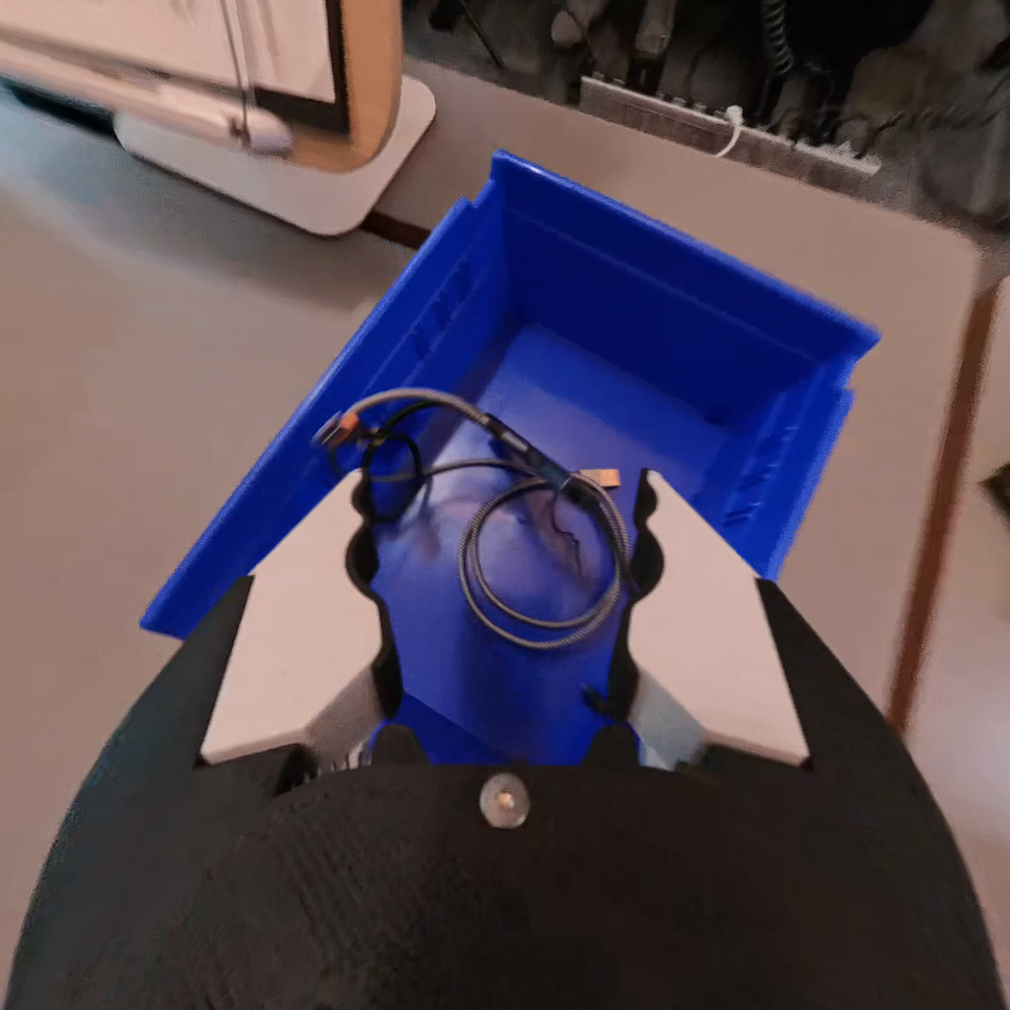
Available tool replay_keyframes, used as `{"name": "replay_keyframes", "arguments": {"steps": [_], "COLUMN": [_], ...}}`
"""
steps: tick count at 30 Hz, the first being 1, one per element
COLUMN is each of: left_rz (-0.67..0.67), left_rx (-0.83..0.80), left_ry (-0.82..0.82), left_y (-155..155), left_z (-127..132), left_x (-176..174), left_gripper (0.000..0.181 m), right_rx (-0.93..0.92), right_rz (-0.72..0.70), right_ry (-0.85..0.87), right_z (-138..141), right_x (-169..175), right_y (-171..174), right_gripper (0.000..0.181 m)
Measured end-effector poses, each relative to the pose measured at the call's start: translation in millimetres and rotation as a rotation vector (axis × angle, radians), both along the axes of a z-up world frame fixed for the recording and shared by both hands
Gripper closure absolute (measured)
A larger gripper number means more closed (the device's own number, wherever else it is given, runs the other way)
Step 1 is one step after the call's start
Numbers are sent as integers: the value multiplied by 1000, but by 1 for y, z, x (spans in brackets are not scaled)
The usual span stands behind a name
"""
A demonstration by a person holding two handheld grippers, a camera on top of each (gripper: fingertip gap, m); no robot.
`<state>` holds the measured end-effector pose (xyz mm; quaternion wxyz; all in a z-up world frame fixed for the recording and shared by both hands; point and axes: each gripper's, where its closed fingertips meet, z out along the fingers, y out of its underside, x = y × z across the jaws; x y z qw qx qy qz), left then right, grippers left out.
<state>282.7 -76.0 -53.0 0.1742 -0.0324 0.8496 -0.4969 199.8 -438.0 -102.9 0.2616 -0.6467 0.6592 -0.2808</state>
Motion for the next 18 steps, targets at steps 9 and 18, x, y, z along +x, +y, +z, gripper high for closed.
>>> {"name": "replay_keyframes", "arguments": {"steps": [9, 18], "left_rz": [31, 205], "left_rx": [11, 47], "left_ry": [1, -90], "left_y": [-2, 85], "left_z": [-6, 13], "left_x": [7, 46], "left_gripper": [149, 148], "right_rx": [-161, -151], "right_rz": [286, 589], "right_ry": [-470, -676], "right_z": [82, -9], "right_x": [9, 27], "right_y": [149, 271], "right_gripper": [83, 89]}}
